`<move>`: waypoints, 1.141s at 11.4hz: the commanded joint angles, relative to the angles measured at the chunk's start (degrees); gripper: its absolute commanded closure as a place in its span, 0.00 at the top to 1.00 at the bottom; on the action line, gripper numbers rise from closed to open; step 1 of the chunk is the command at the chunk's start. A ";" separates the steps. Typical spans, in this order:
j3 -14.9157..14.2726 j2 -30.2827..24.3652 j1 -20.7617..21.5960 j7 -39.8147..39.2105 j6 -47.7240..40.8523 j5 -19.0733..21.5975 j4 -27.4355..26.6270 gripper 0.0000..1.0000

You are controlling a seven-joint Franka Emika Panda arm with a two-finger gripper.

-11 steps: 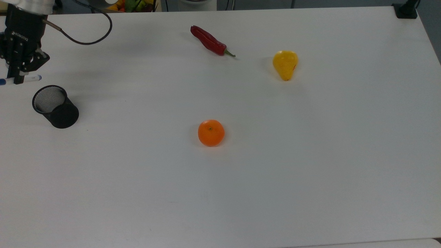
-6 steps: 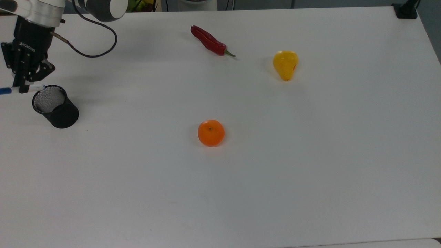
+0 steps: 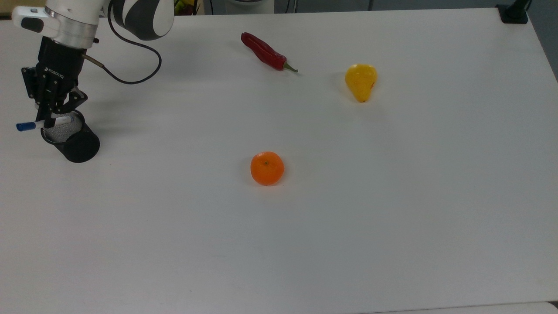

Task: Place marker
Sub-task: 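Position the marker above the mesh cup and lower it inside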

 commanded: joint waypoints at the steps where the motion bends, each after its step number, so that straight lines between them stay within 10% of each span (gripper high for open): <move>1: 0.04 -0.52 0.55 0.22 1.79 1.40 -2.77 0.00; 3: 0.13 -0.51 0.55 0.30 1.79 1.40 -2.86 0.00; 6: 0.13 -0.60 0.55 0.30 1.70 1.40 -2.77 0.54; 10: 0.13 -0.69 0.55 0.48 1.44 1.40 -2.77 0.92; 13: 0.04 -4.01 0.38 0.66 -3.61 1.31 -2.68 1.00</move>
